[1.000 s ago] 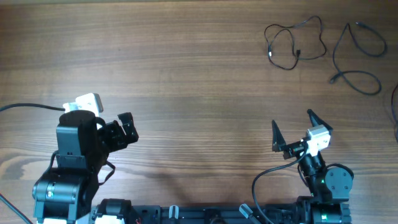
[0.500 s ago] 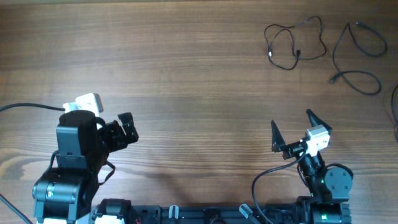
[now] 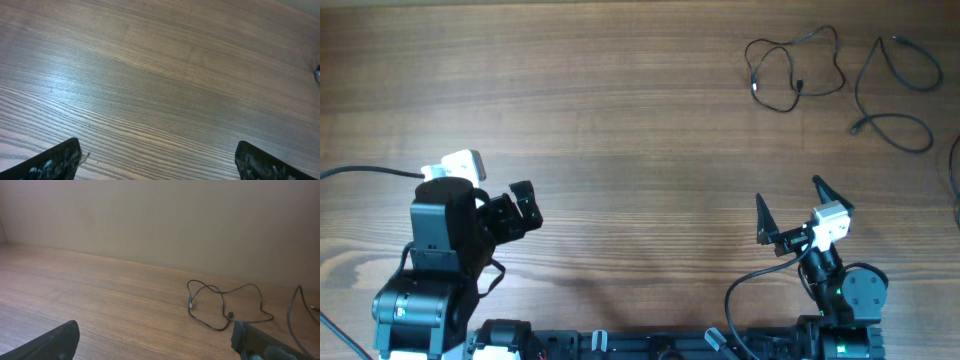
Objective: Untangle cables
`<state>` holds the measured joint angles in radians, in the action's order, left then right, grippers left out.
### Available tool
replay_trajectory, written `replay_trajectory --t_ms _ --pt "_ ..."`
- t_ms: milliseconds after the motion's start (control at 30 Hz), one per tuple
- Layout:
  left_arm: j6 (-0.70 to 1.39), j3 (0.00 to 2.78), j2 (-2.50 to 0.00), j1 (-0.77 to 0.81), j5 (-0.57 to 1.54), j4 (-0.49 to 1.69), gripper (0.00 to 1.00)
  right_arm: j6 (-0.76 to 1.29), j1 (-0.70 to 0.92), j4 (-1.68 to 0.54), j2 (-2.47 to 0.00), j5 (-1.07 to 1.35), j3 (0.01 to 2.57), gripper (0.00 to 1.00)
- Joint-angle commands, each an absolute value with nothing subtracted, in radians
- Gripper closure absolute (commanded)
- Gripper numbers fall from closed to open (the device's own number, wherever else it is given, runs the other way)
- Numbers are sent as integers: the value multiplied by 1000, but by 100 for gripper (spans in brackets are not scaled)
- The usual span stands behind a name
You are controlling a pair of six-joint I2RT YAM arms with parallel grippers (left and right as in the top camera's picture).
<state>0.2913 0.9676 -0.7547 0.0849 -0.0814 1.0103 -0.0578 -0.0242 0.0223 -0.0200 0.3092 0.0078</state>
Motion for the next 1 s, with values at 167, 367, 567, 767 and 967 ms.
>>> replay_trajectory --t_ms 167,367,567,767,967 --pt "297 969 -551 80 -88 1008 0 -52 -20 23 -4 292 5 0" --pt "297 969 -318 80 -88 1008 0 -52 -20 23 -4 292 5 0" --pt "296 969 -80 80 -88 1012 0 -52 -20 23 -4 292 5 0" --pt "297 981 -7 80 -88 1062 0 -52 -20 23 -4 292 5 0" --pt "297 980 -7 80 -88 1239 0 -52 -20 23 -4 292 5 0"
